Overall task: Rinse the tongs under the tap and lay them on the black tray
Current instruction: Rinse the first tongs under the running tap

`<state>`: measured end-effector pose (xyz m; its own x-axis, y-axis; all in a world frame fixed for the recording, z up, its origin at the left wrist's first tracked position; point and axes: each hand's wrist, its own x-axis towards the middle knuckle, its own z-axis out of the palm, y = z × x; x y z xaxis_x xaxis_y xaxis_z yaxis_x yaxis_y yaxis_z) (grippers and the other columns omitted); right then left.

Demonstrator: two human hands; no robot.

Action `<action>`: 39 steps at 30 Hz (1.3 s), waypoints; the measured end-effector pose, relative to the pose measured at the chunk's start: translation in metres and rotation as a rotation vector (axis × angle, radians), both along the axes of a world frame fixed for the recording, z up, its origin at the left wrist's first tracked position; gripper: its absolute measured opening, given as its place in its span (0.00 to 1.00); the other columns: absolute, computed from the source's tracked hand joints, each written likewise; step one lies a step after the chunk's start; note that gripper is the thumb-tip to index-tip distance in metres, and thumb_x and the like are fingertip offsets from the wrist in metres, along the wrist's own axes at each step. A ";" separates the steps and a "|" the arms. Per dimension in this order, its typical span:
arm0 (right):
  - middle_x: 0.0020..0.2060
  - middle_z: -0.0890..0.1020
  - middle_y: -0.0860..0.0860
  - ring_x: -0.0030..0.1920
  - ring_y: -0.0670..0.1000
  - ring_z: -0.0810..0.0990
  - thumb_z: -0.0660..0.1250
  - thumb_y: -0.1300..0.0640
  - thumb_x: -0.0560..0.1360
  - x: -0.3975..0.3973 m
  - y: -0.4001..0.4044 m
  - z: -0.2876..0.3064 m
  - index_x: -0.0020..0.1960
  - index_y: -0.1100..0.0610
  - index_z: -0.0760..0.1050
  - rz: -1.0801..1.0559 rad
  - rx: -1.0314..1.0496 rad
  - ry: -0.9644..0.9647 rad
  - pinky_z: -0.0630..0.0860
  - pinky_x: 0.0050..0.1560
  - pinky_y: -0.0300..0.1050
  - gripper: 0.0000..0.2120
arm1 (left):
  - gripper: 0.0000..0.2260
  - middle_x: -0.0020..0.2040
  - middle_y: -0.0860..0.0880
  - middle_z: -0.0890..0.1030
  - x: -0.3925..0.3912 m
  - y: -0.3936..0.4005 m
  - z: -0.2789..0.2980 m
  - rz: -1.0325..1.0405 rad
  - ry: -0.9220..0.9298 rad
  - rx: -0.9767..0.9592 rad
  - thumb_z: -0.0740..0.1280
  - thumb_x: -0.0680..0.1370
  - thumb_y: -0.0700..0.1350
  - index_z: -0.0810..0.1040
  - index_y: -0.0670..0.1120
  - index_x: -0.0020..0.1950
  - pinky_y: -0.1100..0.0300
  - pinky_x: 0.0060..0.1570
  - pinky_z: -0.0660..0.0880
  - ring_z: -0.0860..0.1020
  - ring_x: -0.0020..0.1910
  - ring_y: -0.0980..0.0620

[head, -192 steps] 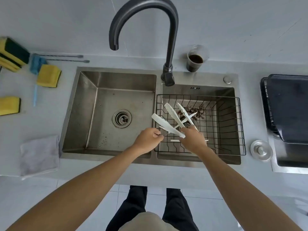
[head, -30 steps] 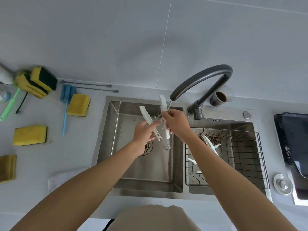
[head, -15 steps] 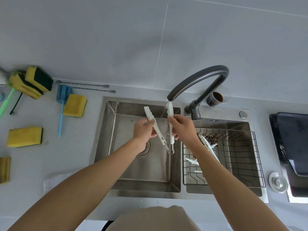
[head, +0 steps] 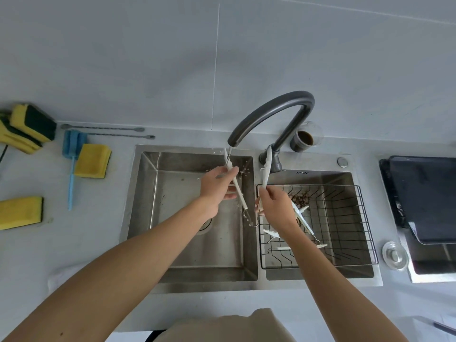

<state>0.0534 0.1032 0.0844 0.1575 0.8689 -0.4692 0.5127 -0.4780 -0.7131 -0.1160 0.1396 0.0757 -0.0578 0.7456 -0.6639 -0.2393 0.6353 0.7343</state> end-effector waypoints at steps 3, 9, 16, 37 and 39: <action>0.33 0.81 0.55 0.29 0.55 0.83 0.58 0.56 0.86 -0.002 -0.002 -0.001 0.45 0.68 0.75 -0.054 -0.055 0.085 0.79 0.30 0.45 0.18 | 0.14 0.44 0.48 0.85 -0.002 -0.001 0.003 -0.036 0.000 0.014 0.74 0.79 0.50 0.83 0.44 0.60 0.55 0.43 0.84 0.85 0.40 0.49; 0.36 0.81 0.57 0.27 0.51 0.79 0.57 0.56 0.86 -0.013 -0.002 -0.002 0.43 0.64 0.75 -0.048 -0.105 0.159 0.77 0.31 0.49 0.18 | 0.14 0.45 0.48 0.85 -0.015 -0.001 0.006 0.002 -0.015 0.026 0.75 0.78 0.50 0.84 0.43 0.57 0.58 0.40 0.84 0.85 0.41 0.51; 0.32 0.77 0.56 0.29 0.52 0.78 0.58 0.43 0.87 -0.034 0.005 0.008 0.49 0.60 0.80 -0.042 -0.226 0.431 0.85 0.37 0.51 0.23 | 0.16 0.50 0.43 0.88 -0.025 0.009 0.010 0.057 0.018 0.068 0.77 0.76 0.49 0.84 0.40 0.58 0.60 0.39 0.83 0.86 0.43 0.48; 0.44 0.81 0.52 0.31 0.44 0.76 0.71 0.46 0.81 -0.012 -0.014 -0.017 0.63 0.54 0.78 0.006 -0.096 0.405 0.78 0.34 0.46 0.15 | 0.10 0.53 0.44 0.86 -0.018 0.013 -0.003 0.174 0.016 0.028 0.72 0.81 0.45 0.82 0.43 0.60 0.62 0.42 0.84 0.87 0.51 0.48; 0.42 0.81 0.48 0.32 0.42 0.77 0.72 0.45 0.80 -0.012 -0.014 -0.019 0.63 0.52 0.78 0.039 -0.034 0.327 0.80 0.36 0.48 0.16 | 0.08 0.53 0.43 0.86 -0.021 0.013 -0.005 0.195 0.020 0.017 0.72 0.81 0.46 0.81 0.45 0.58 0.62 0.43 0.84 0.86 0.52 0.48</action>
